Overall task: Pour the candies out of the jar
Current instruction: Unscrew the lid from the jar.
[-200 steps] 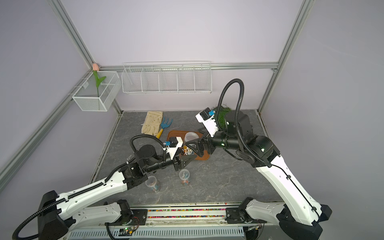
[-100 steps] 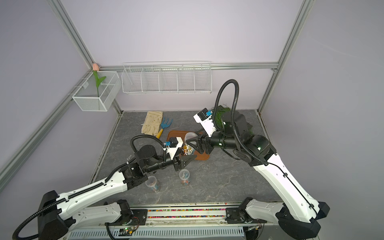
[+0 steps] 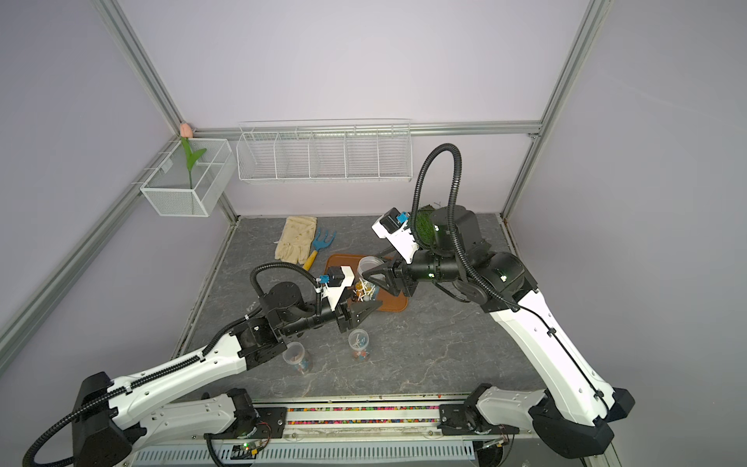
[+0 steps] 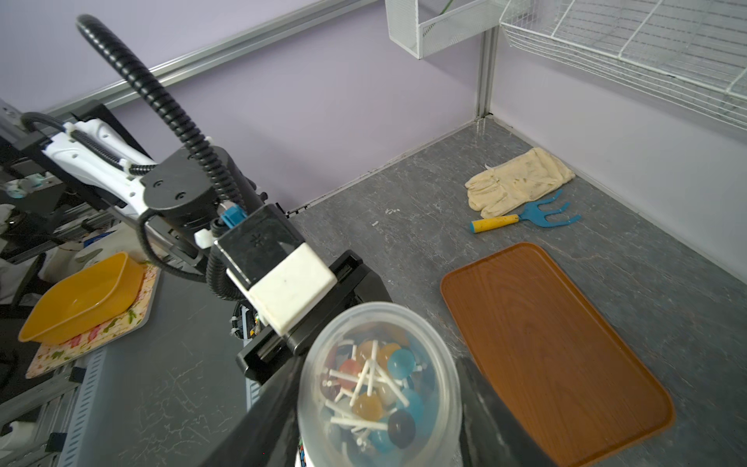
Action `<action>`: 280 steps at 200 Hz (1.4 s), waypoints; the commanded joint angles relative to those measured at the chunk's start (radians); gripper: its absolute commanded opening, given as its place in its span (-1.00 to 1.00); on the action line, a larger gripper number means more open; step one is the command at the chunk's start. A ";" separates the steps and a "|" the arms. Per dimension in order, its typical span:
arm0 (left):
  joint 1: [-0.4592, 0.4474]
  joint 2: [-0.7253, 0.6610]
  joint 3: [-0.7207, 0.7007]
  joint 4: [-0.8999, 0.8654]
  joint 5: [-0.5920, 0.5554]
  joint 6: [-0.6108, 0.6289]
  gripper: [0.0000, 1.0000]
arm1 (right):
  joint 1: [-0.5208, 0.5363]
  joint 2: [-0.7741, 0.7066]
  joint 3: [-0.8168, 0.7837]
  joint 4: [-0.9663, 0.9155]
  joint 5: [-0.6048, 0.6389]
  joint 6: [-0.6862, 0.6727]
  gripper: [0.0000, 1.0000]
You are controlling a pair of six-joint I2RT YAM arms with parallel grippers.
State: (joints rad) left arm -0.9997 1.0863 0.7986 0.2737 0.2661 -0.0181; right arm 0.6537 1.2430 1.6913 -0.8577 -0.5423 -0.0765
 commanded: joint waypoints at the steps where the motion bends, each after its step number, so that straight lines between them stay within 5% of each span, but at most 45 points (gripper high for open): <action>1: 0.000 -0.010 0.011 -0.030 0.041 -0.005 -0.08 | -0.025 -0.005 0.062 0.021 -0.173 -0.121 0.15; 60: 0.000 0.004 0.033 -0.030 0.095 -0.018 -0.08 | -0.035 0.002 0.060 -0.010 -0.317 -0.243 0.16; 155: 0.000 -0.008 0.016 0.018 0.081 -0.038 -0.08 | -0.036 -0.026 0.009 0.006 -0.283 -0.210 0.22; 219: 0.000 -0.013 0.009 0.031 0.065 -0.041 -0.08 | -0.035 -0.033 -0.018 0.029 -0.273 -0.183 0.49; 251: -0.001 -0.012 0.005 0.038 0.055 -0.040 -0.08 | -0.036 -0.049 -0.026 0.060 -0.256 -0.153 0.99; 280: 0.000 -0.009 -0.002 0.042 0.040 -0.037 -0.08 | -0.036 -0.071 -0.026 0.119 -0.113 -0.029 0.91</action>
State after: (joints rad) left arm -1.0016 1.0794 0.8104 0.2874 0.3294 -0.0452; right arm 0.6121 1.2072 1.6726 -0.8169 -0.7528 -0.2066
